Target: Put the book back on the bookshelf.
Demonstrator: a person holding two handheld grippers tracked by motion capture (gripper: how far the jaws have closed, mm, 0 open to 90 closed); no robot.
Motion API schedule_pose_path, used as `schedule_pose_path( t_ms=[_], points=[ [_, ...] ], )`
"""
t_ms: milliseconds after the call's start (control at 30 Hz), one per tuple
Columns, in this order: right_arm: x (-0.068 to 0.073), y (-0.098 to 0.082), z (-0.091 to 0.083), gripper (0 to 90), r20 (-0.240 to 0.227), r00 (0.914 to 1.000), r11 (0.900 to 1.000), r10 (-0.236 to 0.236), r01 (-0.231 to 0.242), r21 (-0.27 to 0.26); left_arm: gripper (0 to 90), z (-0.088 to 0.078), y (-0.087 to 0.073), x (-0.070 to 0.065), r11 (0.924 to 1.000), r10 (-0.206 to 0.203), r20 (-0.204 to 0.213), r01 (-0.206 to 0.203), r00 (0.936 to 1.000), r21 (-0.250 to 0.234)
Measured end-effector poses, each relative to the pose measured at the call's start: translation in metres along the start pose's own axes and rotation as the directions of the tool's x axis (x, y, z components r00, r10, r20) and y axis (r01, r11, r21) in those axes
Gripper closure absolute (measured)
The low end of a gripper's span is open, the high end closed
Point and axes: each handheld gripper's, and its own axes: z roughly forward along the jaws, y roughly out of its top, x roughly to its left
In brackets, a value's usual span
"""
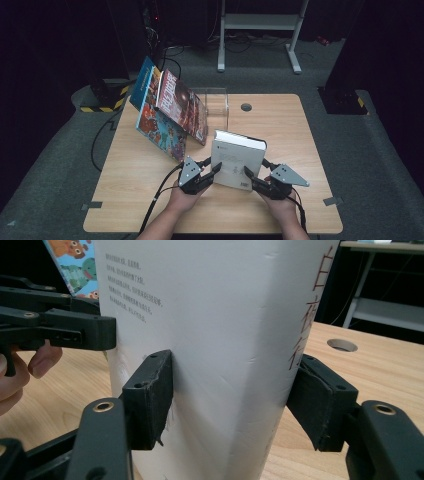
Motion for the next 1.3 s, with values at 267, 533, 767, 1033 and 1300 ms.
schedule_pose_path(
  t_ms=[267,533,767,1033,1300],
  points=[
    [0.004,0.001,-0.005,36.0,-0.018,0.9994,1.0,0.03,-0.03,0.007,53.4,-0.006,-0.004,-0.006,0.9999,0.009,0.002,-0.009,1.0,0.012],
    [0.006,0.0,-0.009,36.3,-0.028,0.9992,1.0,0.027,-0.027,0.006,48.3,-0.009,-0.003,-0.007,0.9998,0.013,0.018,-0.014,0.9997,0.014],
    [0.008,0.001,-0.01,35.9,-0.021,0.9996,1.0,0.017,-0.017,0.012,43.7,-0.01,-0.002,-0.006,1.0,-0.007,0.026,0.007,0.9996,-0.003],
    [0.008,0.002,-0.013,33.1,-0.026,0.9996,1.0,0.013,-0.013,0.005,39.6,-0.011,-0.001,-0.003,0.9999,-0.012,0.016,0.012,0.9998,-0.002],
    [0.009,0.004,-0.016,32.3,-0.024,0.9995,1.0,0.021,-0.02,0.008,37.0,-0.009,-0.002,-0.004,0.9992,-0.024,0.025,0.024,0.9994,0.032]
  ],
)
